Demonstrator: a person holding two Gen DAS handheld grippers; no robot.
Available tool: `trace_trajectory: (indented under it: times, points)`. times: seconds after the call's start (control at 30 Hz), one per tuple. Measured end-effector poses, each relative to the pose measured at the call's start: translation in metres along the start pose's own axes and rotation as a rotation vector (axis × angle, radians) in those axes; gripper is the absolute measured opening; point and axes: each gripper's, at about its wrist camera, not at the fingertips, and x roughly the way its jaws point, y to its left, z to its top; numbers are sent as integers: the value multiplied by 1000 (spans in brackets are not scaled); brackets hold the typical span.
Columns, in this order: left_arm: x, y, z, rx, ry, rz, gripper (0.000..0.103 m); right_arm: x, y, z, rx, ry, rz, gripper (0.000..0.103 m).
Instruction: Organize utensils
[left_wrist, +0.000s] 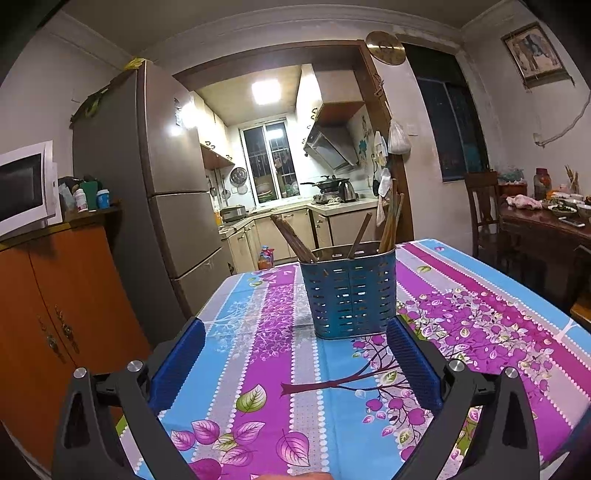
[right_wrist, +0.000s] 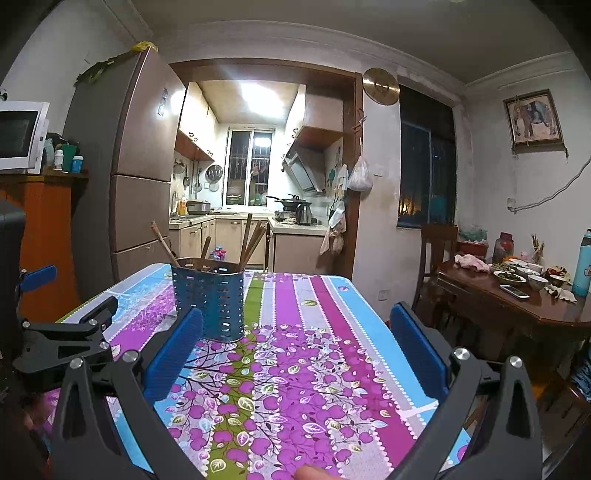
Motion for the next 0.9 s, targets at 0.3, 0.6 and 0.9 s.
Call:
trace_trajectory:
  times: [0.3, 0.6, 0.9]
  points:
    - [0, 0, 1, -2, -5, 3, 98, 3, 3, 0, -13, 10, 8, 98]
    - [-1, 2, 2, -18, -4, -3, 98, 6, 7, -1, -28, 20, 18, 98]
    - [-2, 3, 2, -27, -4, -7, 98, 7, 11, 1, -38, 22, 25, 98]
